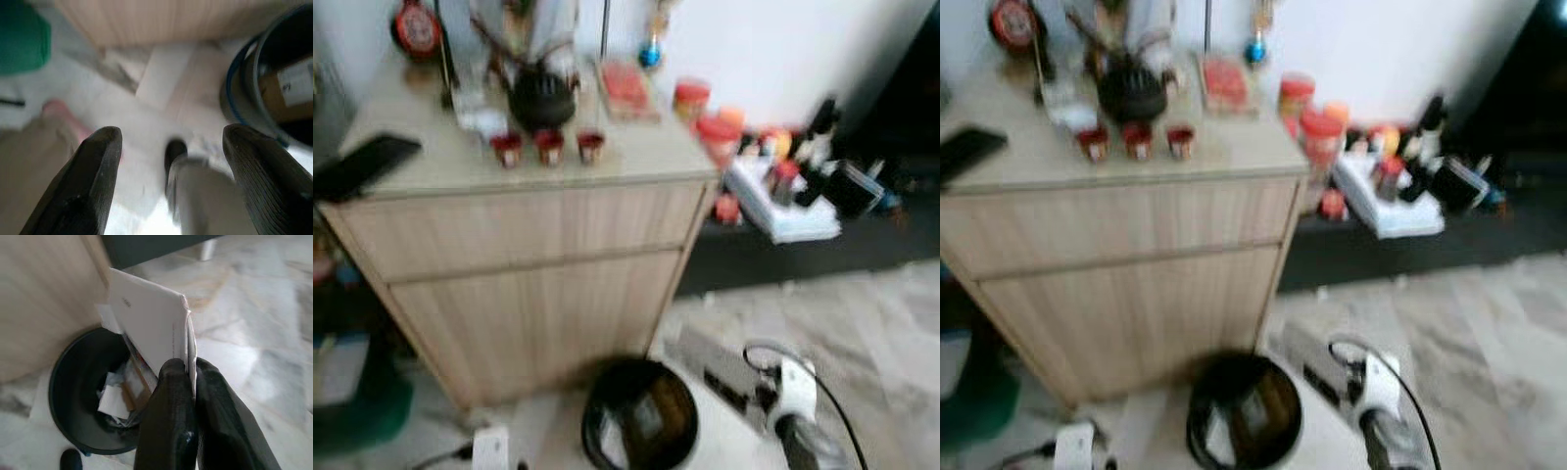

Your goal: Picking trash to rubbish bin

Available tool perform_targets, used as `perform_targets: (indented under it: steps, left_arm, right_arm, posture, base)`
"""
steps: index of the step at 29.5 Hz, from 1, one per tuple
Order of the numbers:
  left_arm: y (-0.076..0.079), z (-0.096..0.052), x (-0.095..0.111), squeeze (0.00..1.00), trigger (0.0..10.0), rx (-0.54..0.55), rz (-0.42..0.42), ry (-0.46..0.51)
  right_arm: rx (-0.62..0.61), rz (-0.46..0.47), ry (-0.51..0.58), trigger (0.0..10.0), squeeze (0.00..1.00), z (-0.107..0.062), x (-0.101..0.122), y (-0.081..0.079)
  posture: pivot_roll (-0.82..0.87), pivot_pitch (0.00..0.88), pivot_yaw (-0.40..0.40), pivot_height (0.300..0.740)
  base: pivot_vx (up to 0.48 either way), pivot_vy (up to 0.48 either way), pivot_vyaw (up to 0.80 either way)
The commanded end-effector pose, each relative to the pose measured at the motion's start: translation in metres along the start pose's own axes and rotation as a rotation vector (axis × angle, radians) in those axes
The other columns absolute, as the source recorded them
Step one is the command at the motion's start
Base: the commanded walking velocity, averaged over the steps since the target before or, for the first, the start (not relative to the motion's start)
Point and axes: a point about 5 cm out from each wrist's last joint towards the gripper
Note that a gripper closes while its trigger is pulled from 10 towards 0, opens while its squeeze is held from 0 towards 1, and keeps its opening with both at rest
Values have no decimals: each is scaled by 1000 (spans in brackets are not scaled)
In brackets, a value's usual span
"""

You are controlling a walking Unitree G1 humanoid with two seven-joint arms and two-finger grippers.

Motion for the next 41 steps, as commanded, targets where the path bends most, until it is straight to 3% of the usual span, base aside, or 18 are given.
perform_targets:
  steps: [1, 4, 9, 16, 29, 30, 31, 36, 41]
  left_arm:
    - [11, -3, -9, 0, 10000, -50, 26, -40]
    - [12, -2, -7, 0, 10000, -62, 38, -30]
    - [24, -2, -6, 0, 10000, -165, 108, -74]
    - [34, -2, -4, 0, 10000, -227, 168, -75]
    - [42, 3, 14, 0, 10000, -246, 191, -30]
    - [44, 3, 17, 0, 10000, -257, 198, -22]
    - [48, 4, 24, 0, 10000, -272, 209, -5]
    - [51, 5, 28, 0, 10000, -280, 217, 5]
    - [52, 5, 30, 0, 10000, -285, 218, 10]
  right_arm:
    - [31, -52, -1, 10000, 0, -1, 6, 4]
    - [68, -61, -11, 10000, 0, 1, 7, -1]
    - [190, -190, -35, 10000, 0, 5, 15, -19]
    - [224, -197, -31, 10000, 0, 7, 17, -30]
    - [236, -205, -6, 10000, 0, 8, 23, -34]
    - [252, -211, 32, 10000, 0, 10, 31, -40]
    - [281, -226, 156, 10000, 0, 11, 53, -54]
    - [348, -245, 275, 10000, 0, 10, 72, -72]
    - [369, -284, 317, 10000, 0, 9, 76, -81]
  posture:
    - [21, 55, -133, 740]
    - [18, 61, -131, 740]
    - [13, 65, -132, 740]
    - [16, 71, -136, 740]
    - [13, 82, -142, 740]
    - [9, 84, -143, 740]
    - [6, 84, -143, 740]
    - [2, 85, -146, 740]
    - [5, 86, -149, 740]
  base:
    - [0, 0, 0]
    - [0, 0, 0]
    - [0, 0, 0]
    - [0, 0, 0]
    - [0, 0, 0]
    - [0, 0, 0]
    - [0, 0, 0]
    - [0, 0, 0]
    - [0, 0, 0]
Point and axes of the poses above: a point about 5 cm out from each wrist's last joint towards the gripper, its own z axis pointing out of the wrist towards the gripper, its own x axis along the axis of the wrist's last joint, y = z × x, and after that the axes turned 5 degrees about z, right-handed
